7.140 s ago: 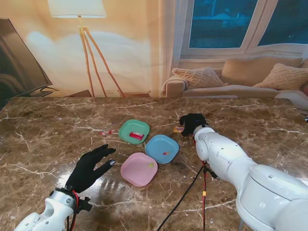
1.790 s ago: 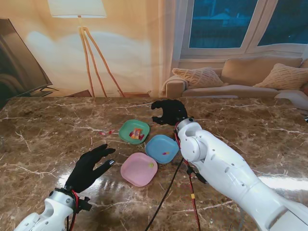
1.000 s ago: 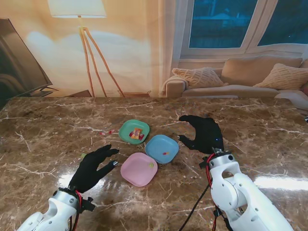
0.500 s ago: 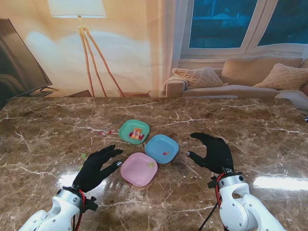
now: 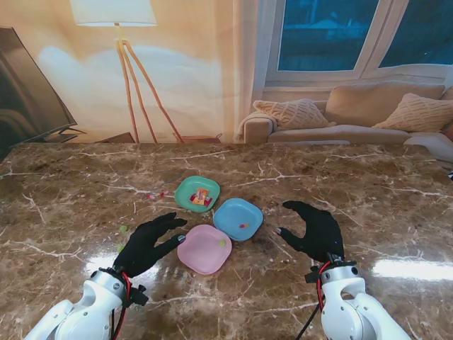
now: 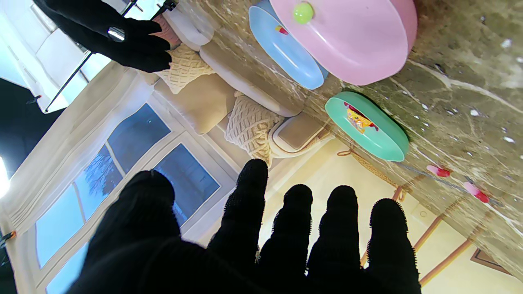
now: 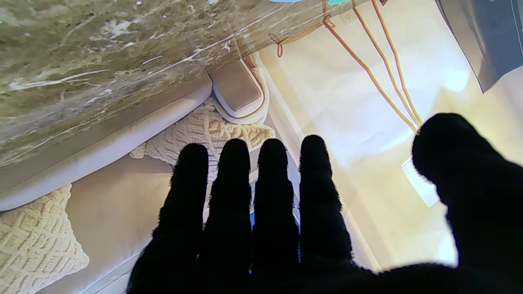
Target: Portion candies into small dishes
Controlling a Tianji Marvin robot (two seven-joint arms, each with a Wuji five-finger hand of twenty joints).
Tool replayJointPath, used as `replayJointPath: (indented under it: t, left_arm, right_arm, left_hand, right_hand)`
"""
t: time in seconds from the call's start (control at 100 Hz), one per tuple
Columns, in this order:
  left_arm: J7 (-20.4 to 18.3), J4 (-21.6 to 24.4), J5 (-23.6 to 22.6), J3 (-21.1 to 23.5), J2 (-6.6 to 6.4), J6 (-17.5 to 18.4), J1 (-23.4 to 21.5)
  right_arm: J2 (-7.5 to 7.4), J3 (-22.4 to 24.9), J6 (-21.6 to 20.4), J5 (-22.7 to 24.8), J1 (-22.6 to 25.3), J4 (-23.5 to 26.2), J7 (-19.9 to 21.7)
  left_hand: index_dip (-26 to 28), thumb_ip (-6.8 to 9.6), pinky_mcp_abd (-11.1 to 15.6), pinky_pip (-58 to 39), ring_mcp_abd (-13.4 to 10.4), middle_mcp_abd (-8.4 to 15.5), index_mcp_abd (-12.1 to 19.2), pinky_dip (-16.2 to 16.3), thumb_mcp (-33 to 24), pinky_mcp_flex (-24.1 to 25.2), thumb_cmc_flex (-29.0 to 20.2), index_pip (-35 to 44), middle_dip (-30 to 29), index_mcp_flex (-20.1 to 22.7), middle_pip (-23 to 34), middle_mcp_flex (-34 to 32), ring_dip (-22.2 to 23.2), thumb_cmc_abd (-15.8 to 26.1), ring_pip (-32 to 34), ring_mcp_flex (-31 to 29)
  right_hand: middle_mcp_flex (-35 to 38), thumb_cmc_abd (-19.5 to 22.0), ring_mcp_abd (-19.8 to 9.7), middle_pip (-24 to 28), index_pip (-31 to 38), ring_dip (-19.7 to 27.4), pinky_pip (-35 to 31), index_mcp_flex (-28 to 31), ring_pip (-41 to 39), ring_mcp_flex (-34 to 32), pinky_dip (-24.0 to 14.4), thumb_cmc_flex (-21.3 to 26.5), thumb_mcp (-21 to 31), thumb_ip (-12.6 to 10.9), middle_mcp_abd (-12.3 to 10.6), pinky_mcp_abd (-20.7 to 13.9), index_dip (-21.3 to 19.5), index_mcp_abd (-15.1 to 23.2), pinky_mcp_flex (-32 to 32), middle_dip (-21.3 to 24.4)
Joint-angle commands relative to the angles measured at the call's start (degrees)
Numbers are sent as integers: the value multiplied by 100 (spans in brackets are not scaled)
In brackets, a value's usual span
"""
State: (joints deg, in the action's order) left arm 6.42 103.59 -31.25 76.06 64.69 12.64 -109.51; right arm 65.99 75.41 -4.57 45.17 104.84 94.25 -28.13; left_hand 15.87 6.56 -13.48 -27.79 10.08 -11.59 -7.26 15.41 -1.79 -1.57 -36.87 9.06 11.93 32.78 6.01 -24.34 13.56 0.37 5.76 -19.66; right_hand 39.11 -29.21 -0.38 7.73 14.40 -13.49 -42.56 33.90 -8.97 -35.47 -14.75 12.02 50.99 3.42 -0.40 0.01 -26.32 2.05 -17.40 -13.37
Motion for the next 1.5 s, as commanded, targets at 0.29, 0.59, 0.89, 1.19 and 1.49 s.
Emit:
replayJointPath:
  t: [0.29, 0.59, 0.89, 1.19, 1.49]
  left_arm:
    - [-1375, 545, -40, 724, -243, -828, 814]
    - [-2828, -70, -143, 720, -496, -1675, 2085]
    - [-3685, -904, -759, 498, -690, -1696, 2760]
    - [-3832, -1303, -1312, 555, -760, -1291, 2683]
    - [-3940, -1551, -1825, 797, -843, -410, 2512]
  right_arm:
    - [71, -130, 2, -134, -24, -190, -114]
    - [112, -215, 22, -221, -126, -305, -257]
    - [135, -236, 37, -309, -163, -379, -298]
    - [146, -271, 32, -368, -202, -434, -297]
    - [154, -290, 44, -424, -195, -431, -274]
  left_hand:
    - [-58, -26, 57, -81, -133, 165, -88, -7, 48, -37, -312, -176, -23, -171, 34, 9, -10, -234, -8, -93]
    - [3, 25, -62, -212, -229, 316, 230, 144, -83, -44, -538, -38, 118, -271, 183, -88, 143, -870, 112, -323]
    - [186, -468, -17, -874, -164, 461, 481, 960, -2511, -434, -619, 549, 664, -91, 554, -221, 952, -2658, 501, -843]
    - [1187, -874, 194, -2577, -150, 615, 1246, 1586, -3963, -1384, -1582, 2085, 1558, -450, 1291, -299, 2226, -3406, 1507, -1351]
    - [926, -904, 25, -2487, -226, 885, 1558, 1779, -4133, -1127, -1938, 2088, 2214, -905, 1581, -10, 2754, -3333, 1764, -1177]
  right_hand:
    - [-93, 104, -237, -3, 25, 156, 142, -94, 43, 138, 135, -237, -21, -168, 28, -165, 31, 59, 95, 62]
    - [-83, 95, -227, -8, 71, 153, 148, -43, 46, 155, 137, -228, 26, -156, 23, -150, 16, 84, 108, 45]
    - [-71, 82, -219, -9, 89, 153, 149, -30, 51, 171, 132, -218, 56, -146, 32, -131, 9, 94, 110, 28]
    - [-50, 74, -215, 1, 108, 143, 136, -6, 43, 168, 116, -206, 96, -143, 39, -106, 1, 109, 103, 5]
    - [-55, 63, -142, -1, 130, 105, 112, 18, 8, 149, 84, -189, 154, -136, 25, -45, -10, 128, 95, -17]
